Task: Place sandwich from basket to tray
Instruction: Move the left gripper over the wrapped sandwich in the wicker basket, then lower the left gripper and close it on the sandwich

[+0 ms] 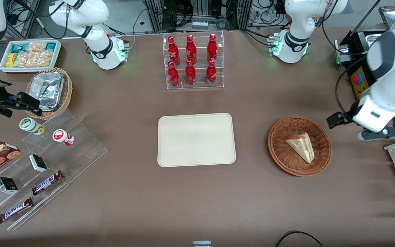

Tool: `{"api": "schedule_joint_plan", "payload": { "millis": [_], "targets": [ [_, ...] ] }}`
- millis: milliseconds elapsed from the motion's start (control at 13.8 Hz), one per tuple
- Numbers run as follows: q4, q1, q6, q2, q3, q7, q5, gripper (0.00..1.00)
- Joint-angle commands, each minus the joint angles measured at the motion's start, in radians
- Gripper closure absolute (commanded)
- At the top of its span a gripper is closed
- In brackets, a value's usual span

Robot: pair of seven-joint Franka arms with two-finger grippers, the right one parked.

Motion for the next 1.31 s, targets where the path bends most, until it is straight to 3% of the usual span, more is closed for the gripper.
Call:
{"api": "schedule_joint_plan", "payload": {
  "millis": [0,363,726,1234],
  "targets": [
    [-0.149,-0.003,0.161,-0.037,-0.004,-0.189,0.016,0.00],
    [-0.330,-0.003,0.427,-0.019,-0.004,-0.490,0.000,0.00],
    [-0.395,-0.006,0.574,0.047,-0.026,-0.500,0.003,0.00],
    [-0.410,-0.008,0.634,0.116,-0.037,-0.497,0.004,0.00]
  ]
}}
